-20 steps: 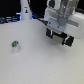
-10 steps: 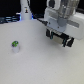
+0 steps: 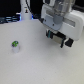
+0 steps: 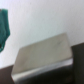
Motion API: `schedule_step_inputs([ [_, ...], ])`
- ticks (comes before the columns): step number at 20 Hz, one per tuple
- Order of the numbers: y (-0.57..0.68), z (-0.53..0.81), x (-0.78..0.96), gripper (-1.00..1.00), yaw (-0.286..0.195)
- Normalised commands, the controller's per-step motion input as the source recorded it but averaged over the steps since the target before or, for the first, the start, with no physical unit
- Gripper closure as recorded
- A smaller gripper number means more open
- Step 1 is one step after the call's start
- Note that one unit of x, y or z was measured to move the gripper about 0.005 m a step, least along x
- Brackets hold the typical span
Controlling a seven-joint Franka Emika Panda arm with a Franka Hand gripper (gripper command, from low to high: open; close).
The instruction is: Open the kcup holder, insert the kcup into the holder, and close the kcup holder
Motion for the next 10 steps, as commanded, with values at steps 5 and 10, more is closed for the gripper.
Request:
schedule_step_inputs([
  [5,-0.57,0.23,-0.08,-1.00,-0.233],
  [10,-0.46,0.10,-0.25,-1.00,-0.254],
])
